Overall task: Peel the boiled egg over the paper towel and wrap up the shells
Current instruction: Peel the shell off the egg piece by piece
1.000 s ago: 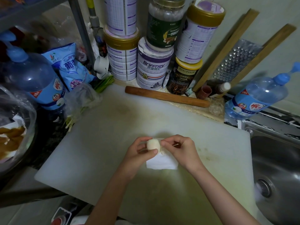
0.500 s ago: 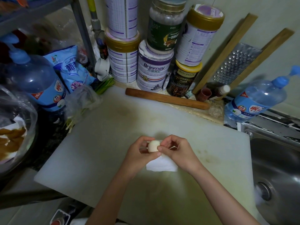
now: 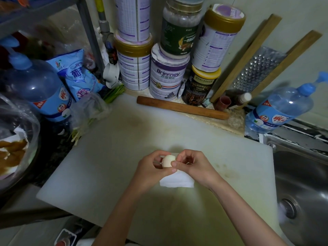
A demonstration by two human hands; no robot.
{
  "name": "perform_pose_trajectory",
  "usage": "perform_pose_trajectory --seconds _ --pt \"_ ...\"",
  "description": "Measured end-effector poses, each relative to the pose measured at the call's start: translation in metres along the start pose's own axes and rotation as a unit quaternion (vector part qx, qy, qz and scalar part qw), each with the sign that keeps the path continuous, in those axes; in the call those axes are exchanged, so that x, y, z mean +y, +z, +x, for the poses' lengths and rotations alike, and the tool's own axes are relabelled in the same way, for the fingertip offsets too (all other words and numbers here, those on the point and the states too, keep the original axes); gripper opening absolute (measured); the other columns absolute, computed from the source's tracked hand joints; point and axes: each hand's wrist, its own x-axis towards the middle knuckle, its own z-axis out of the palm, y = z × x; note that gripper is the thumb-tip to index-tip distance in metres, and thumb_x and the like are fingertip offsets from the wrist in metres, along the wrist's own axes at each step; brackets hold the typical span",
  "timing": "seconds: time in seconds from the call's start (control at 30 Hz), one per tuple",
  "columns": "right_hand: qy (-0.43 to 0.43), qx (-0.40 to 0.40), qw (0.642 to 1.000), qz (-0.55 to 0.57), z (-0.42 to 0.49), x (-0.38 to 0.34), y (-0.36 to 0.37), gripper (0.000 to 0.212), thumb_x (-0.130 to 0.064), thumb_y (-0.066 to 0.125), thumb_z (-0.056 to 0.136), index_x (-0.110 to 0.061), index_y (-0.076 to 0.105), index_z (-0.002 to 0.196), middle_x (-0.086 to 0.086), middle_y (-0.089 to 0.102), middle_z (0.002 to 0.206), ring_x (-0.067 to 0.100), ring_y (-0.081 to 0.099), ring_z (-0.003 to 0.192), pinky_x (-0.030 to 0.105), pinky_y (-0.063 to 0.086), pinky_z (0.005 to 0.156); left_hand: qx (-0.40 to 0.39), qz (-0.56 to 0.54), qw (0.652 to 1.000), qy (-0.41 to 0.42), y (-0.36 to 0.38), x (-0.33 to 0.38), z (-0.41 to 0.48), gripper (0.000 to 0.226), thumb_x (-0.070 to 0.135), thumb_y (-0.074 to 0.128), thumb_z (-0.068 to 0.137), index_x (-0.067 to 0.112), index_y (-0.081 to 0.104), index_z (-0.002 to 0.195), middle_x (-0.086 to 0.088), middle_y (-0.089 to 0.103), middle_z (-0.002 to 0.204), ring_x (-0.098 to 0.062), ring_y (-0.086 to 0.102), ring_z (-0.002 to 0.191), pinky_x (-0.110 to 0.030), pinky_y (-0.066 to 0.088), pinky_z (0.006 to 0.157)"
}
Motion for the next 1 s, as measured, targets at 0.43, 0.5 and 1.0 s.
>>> perform_pose_trajectory --seconds 0.43,0.5,1.0 --pt "0.011 0.065 0.998 0.025 0.000 0.005 0.002 0.014 -0.011 0.073 0.078 -0.014 0.064 0.068 -0.002 0.057 0.064 0.009 0.051 0.060 0.020 0.042 0.060 0.042 0.011 0.999 0.003 0.002 0.000 0.000 0.038 0.022 0.085 0.059 0.040 0.062 0.084 0.012 0.065 0.083 0.003 0.064 0.066 -0.006 0.044 0.055" --pt "0.018 0.104 0.994 0.024 0.002 0.009 0.001 0.015 -0.008 0.074 0.076 -0.014 0.065 0.067 -0.004 0.057 0.063 0.009 0.053 0.060 0.021 0.044 0.061 0.049 0.003 0.999 0.001 0.002 -0.003 0.002 0.039 0.020 0.084 0.059 0.041 0.061 0.083 0.012 0.065 0.085 0.002 0.065 0.067 -0.007 0.044 0.056" --pt "-0.040 0.087 0.995 0.021 -0.008 0.003 0.006 0.011 -0.005 0.070 0.080 -0.016 0.071 0.081 -0.006 0.068 0.071 0.007 0.061 0.069 0.018 0.050 0.070 -0.040 -0.250 0.966 -0.055 -0.006 -0.013 -0.003 0.048 0.015 0.075 0.065 0.024 0.065 0.111 -0.011 0.071 0.108 -0.024 0.066 0.104 -0.039 0.050 0.093"
